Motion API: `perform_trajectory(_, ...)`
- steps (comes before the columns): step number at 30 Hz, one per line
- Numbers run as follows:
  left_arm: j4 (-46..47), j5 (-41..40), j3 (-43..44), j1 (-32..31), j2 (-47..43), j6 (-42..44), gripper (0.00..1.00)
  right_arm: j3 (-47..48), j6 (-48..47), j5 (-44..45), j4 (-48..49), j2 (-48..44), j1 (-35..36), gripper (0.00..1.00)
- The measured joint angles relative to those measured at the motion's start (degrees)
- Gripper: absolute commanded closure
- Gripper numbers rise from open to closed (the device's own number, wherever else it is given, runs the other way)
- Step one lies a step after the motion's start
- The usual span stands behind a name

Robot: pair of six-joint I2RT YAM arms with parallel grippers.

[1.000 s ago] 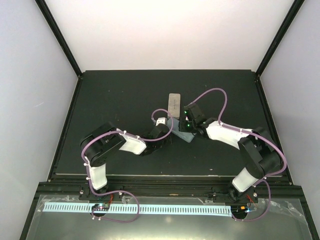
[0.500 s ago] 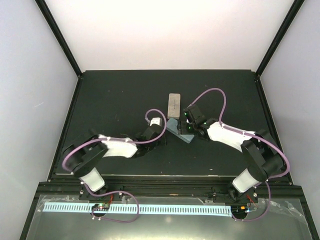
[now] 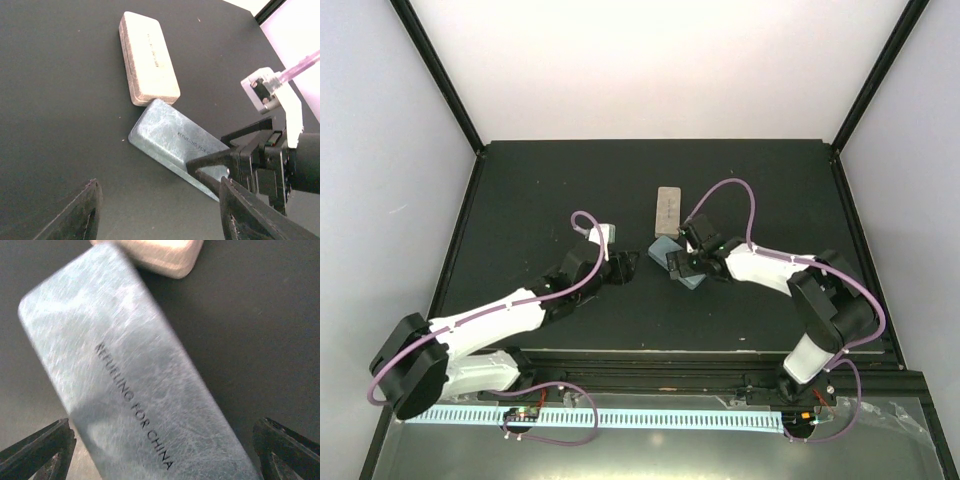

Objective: Organize the sunglasses
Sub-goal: Pick up the sunglasses case from the center of the board, then place the sunglasses case at the center of the board.

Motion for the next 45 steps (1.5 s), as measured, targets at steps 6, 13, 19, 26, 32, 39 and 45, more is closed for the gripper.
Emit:
perform_trajectory(6, -2.6, 1.6, -1.6, 0.6, -4.0, 1.4, 0.30, -1.3, 0.2, 3.5, -3.1, -0.3, 6.4, 0.04)
perform_trajectory(13, -4.5, 1.7, -2.5, 1.3, -6.4, 2.1, 0.30, -1.2, 2.1, 10.9, -7.2, 0.8, 10.0, 0.42)
perform_trajectory(19, -7.0, 1.6, -2.6, 1.3, -8.3, 2.0, 0.29, -1.6, 6.7, 16.0, -9.9, -0.5, 10.3, 0.46)
perform_trajectory(26, -10.3, 0.8, -3.2, 1.3, -13.7, 1.5, 0.27, -3.1, 9.5, 21.4, -13.3, -11.2, 8.1, 0.45)
perform_trajectory(32, -12.2, 0.8, -3.6, 1.3, -17.9, 0.9, 0.21, -1.2, 8.8, 21.1, -11.8, -11.5, -0.2, 0.45)
perform_trajectory(39, -13.0, 1.1, -5.7, 1.8, -22.6, 1.0, 0.05, 10.1, 6.6, 17.1, -9.1, 2.4, -7.5, 0.44)
perform_trajectory(45, -15.2, 2.2, -7.4, 3.0, -27.6, 0.3, 0.01, 17.8, 4.9, 15.0, -7.4, 11.6, -9.7, 0.42)
